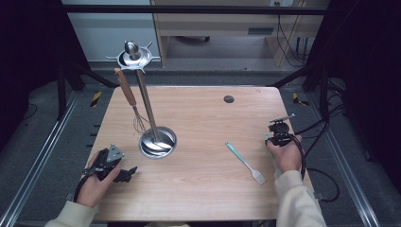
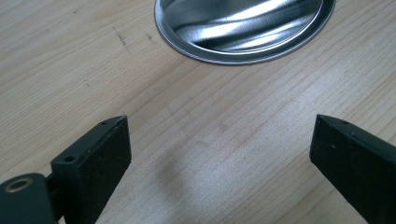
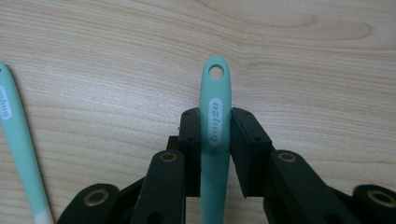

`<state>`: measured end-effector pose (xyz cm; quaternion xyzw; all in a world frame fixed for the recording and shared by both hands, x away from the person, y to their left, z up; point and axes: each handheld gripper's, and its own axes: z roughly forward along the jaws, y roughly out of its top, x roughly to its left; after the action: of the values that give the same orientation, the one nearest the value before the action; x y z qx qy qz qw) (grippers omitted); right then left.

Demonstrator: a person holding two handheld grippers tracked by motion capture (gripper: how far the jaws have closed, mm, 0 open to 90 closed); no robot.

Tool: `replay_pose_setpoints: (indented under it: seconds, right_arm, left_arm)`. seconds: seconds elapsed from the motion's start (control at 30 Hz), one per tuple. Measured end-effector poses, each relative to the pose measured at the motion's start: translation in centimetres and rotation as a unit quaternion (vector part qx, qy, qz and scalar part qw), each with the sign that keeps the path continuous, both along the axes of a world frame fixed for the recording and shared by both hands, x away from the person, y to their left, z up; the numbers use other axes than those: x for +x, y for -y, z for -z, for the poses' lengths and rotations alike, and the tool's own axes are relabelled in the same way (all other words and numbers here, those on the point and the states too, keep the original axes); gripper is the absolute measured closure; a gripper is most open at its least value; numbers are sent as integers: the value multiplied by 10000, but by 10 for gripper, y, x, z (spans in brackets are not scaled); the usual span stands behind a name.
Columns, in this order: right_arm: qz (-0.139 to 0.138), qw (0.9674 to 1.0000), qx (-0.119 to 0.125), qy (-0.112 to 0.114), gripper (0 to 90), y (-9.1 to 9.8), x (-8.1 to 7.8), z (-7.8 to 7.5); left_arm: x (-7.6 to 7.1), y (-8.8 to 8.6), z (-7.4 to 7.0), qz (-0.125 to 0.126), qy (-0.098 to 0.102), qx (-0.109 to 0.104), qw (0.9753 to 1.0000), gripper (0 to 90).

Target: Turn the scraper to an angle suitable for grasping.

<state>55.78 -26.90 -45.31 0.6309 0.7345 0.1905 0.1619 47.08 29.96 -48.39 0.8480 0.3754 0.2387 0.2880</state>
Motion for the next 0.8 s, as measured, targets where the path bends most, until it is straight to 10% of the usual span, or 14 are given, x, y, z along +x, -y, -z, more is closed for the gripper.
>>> replay_pose_setpoints:
  seconds: [0.43,0.8]
  right_arm:
    - [-327,9988,-12,357,746,-13,-9,-33]
    - [-859,9915,64,979,746,-51,-24,-79]
  left_arm:
    - [0,-1,0,-32,0,-37,10000,44]
    - [0,-1,0,-28,-3,-29,10000,44]
